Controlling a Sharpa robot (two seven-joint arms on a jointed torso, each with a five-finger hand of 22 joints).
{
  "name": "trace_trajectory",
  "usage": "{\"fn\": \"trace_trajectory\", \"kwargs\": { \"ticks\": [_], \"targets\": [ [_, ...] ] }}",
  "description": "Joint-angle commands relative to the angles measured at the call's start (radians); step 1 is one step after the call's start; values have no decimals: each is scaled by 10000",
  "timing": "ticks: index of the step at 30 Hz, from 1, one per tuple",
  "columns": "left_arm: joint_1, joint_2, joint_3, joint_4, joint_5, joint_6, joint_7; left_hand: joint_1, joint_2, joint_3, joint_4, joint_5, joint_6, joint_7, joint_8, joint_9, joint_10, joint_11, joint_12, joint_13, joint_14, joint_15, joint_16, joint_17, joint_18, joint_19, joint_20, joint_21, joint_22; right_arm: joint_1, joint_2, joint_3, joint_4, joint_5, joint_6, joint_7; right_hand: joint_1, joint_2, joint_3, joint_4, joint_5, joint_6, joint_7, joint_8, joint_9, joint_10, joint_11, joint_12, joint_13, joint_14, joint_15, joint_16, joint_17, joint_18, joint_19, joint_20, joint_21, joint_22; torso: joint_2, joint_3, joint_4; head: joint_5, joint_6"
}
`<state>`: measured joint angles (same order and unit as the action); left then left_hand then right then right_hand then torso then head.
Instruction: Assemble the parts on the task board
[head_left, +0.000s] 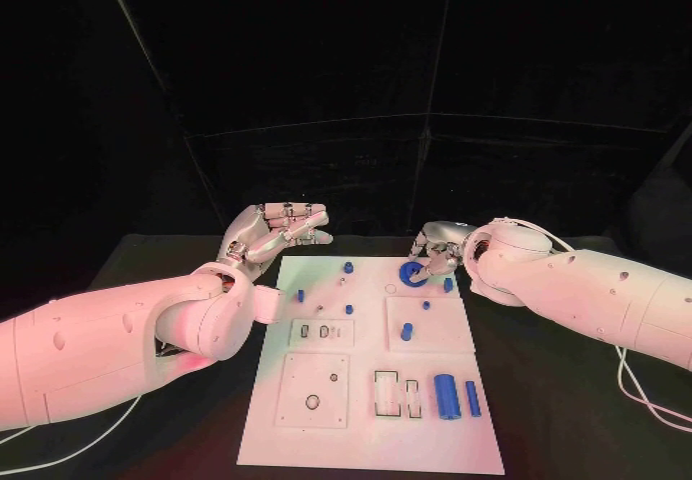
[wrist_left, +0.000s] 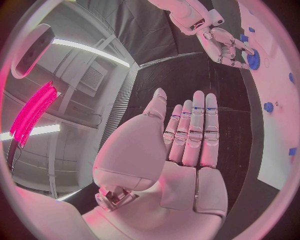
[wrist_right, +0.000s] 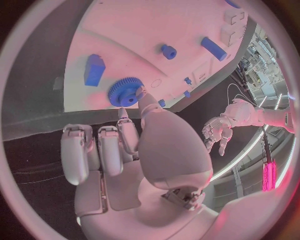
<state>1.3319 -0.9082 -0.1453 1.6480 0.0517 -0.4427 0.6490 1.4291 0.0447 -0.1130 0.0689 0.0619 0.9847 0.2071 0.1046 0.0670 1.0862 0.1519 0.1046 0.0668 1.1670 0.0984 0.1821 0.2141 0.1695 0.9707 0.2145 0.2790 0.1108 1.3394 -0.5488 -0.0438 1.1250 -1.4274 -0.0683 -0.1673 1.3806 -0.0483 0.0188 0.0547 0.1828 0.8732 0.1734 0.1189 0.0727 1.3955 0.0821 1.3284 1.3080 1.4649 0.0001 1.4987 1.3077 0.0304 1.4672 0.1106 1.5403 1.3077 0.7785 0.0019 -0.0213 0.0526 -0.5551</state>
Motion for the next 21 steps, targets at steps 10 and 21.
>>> {"fn": "trace_trajectory", "kwargs": {
  "ticks": [10, 21],
  "targets": [
    [15, 20, 8, -6, -59, 123, 64, 40, 91, 1, -83, -24, 71, 28, -52, -8, 24, 20, -38, -9, 58, 41, -52, 16, 144, 76, 12, -37, -14, -26, 44, 3, -21, -460, 359, -12, 124, 27, 18, -116, 22, 109, -32, 71, 19, 146, -1, 158, 292, 744, 81, 44, 1115, -134, 514, 92, 47, 1898, -8, 14, 4, -19, -28],
    [15, 31, 8, -30, -59, 126, 54, 54, 95, -2, -106, -23, 74, 27, -61, -9, 28, 19, -49, -10, 61, 39, -63, 23, 145, 81, 11, -41, -18, -45, 35, 3, 9, -635, -133, 31, 610, 647, 747, -533, -303, 894, -161, 438, 103, 275, -120, 387, 557, 750, -16, 66, 1174, -153, 575, 24, 81, 1994, -8, 15, -15, -23, -52]
  ]
}}
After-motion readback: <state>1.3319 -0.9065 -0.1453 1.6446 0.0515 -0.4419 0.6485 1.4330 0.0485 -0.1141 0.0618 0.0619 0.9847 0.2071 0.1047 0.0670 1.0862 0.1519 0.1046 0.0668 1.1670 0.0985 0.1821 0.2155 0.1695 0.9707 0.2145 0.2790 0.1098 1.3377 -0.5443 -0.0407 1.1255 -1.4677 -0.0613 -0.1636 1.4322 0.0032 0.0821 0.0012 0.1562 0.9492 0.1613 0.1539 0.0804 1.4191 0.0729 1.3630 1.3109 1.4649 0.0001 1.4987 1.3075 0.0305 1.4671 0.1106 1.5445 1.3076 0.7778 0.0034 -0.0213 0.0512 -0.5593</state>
